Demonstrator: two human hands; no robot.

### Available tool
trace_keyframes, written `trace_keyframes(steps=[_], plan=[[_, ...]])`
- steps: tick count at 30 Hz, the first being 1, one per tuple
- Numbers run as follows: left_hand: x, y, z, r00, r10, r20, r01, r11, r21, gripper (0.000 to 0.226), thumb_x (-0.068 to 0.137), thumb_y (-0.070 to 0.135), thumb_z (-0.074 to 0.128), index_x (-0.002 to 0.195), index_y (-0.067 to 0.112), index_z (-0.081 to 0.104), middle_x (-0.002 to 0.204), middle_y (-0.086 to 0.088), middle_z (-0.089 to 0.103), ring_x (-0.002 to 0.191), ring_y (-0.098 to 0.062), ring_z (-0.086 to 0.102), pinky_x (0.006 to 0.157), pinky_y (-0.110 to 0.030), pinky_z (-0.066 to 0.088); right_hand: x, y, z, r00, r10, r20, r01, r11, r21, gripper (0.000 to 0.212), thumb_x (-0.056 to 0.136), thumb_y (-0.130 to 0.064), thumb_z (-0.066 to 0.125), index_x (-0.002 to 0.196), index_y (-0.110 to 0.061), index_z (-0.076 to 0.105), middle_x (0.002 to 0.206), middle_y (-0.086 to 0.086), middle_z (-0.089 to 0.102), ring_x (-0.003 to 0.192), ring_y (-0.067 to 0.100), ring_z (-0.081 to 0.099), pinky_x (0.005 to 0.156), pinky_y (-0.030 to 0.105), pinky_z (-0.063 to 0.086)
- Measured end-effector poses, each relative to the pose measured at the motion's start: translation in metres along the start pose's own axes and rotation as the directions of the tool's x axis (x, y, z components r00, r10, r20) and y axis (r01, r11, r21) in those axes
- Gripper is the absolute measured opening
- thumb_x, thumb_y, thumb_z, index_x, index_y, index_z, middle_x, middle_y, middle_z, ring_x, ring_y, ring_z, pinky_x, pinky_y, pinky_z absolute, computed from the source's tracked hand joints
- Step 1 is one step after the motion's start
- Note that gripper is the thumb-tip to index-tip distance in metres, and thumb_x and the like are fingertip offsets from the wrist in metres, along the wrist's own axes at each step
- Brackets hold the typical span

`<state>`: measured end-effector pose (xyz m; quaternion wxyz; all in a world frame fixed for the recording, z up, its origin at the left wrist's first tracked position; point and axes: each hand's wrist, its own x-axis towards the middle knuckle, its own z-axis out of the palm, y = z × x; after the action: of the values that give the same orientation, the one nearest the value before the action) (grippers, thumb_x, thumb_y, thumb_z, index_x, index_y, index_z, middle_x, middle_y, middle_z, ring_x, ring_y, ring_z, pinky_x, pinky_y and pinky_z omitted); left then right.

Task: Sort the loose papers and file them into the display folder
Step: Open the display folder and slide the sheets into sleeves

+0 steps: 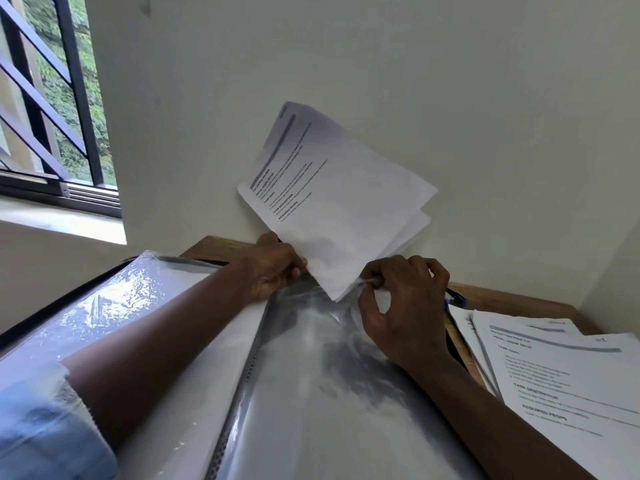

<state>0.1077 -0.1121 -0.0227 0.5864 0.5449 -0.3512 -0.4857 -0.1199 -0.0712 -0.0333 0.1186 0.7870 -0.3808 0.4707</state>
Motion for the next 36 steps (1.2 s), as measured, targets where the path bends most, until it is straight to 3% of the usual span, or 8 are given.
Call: trace_keyframes(steps=[12,16,20,23,29,32,34,36], plan=[[-0.002,0.011,-0.026,0.989,-0.044,0.143,0.018,0.984,0.179,0.051,0.088,-0.01,0.06,0.137,-0.006,0.048,0.104,-0.023,0.064,0.064,-0.022,0.057,0.041,-0.023,0.043,-0.001,0.008,0.004,0.961,0.278,-0.003,-0.27,0.935,0.23,0.055,0.08,-0.023,0.059,0.132,-0.031,0.045,0.083,-0.011,0.058,0.092,0.024,0.057,0.103,0.019,0.025],[0.001,0.01,-0.025,0.988,-0.017,0.154,-0.026,0.962,0.273,0.046,0.092,0.002,0.072,0.133,0.007,0.054,0.125,-0.026,0.069,0.058,-0.015,0.054,0.041,-0.023,0.042,0.0,0.016,0.012,0.902,0.431,0.03,-0.416,0.849,0.325,0.048,0.08,-0.025,0.045,0.127,-0.033,0.045,0.071,-0.009,0.056,0.079,0.029,0.059,0.087,0.051,0.048],[-0.002,0.015,-0.031,0.984,0.021,0.175,-0.091,0.911,0.403,0.043,0.094,0.002,0.07,0.132,0.012,0.052,0.119,-0.023,0.068,0.059,-0.014,0.046,0.041,-0.022,0.04,0.005,0.022,0.016,0.793,0.609,-0.004,-0.555,0.725,0.408,0.048,0.094,-0.018,0.056,0.139,-0.028,0.042,0.115,0.001,0.048,0.093,0.021,0.056,0.084,0.035,0.042],[-0.009,0.02,-0.04,0.969,-0.005,0.247,-0.102,0.903,0.418,0.045,0.094,0.003,0.07,0.135,0.013,0.053,0.121,-0.021,0.069,0.063,-0.015,0.048,0.047,-0.022,0.043,0.007,0.031,0.019,0.687,0.717,0.122,-0.691,0.591,0.416,0.053,0.098,-0.041,0.057,0.146,-0.027,0.04,0.121,0.002,0.053,0.107,0.024,0.057,0.094,0.036,0.045],[-0.009,0.024,-0.046,0.964,0.01,0.265,-0.152,0.84,0.521,0.052,0.09,0.005,0.077,0.137,0.012,0.056,0.123,-0.014,0.072,0.075,-0.015,0.066,0.055,-0.02,0.049,0.007,0.042,0.019,0.689,0.686,0.235,-0.717,0.598,0.358,0.015,0.092,-0.037,0.065,0.096,-0.025,0.073,0.087,-0.011,0.074,0.087,0.016,0.069,0.088,0.04,0.056],[-0.009,0.024,-0.037,0.977,0.04,0.208,-0.15,0.823,0.547,0.06,0.086,0.001,0.079,0.14,0.008,0.053,0.127,-0.01,0.069,0.085,-0.01,0.07,0.072,-0.021,0.058,0.007,0.044,0.02,0.679,0.7,0.222,-0.714,0.559,0.422,0.008,0.088,-0.029,0.069,0.094,-0.03,0.074,0.083,-0.013,0.074,0.084,0.013,0.07,0.085,0.04,0.058],[-0.011,0.024,-0.031,0.99,0.122,0.07,-0.136,0.713,0.688,0.088,0.082,0.011,0.085,0.152,0.009,0.032,0.138,-0.018,0.059,0.112,-0.026,0.065,0.098,-0.038,0.055,0.005,0.043,0.019,0.695,0.684,0.22,-0.695,0.561,0.45,0.015,0.089,-0.024,0.07,0.103,-0.031,0.073,0.087,-0.013,0.075,0.088,0.011,0.071,0.088,0.04,0.058],[-0.018,0.026,-0.026,0.908,0.418,0.026,-0.222,0.428,0.876,0.104,0.082,0.027,0.085,0.159,0.017,0.016,0.148,-0.018,0.043,0.126,-0.037,0.056,0.105,-0.049,0.046,0.005,0.04,0.017,0.736,0.646,0.203,-0.654,0.602,0.458,0.019,0.09,-0.02,0.071,0.106,-0.031,0.072,0.089,-0.013,0.074,0.086,0.01,0.071,0.086,0.037,0.058]])
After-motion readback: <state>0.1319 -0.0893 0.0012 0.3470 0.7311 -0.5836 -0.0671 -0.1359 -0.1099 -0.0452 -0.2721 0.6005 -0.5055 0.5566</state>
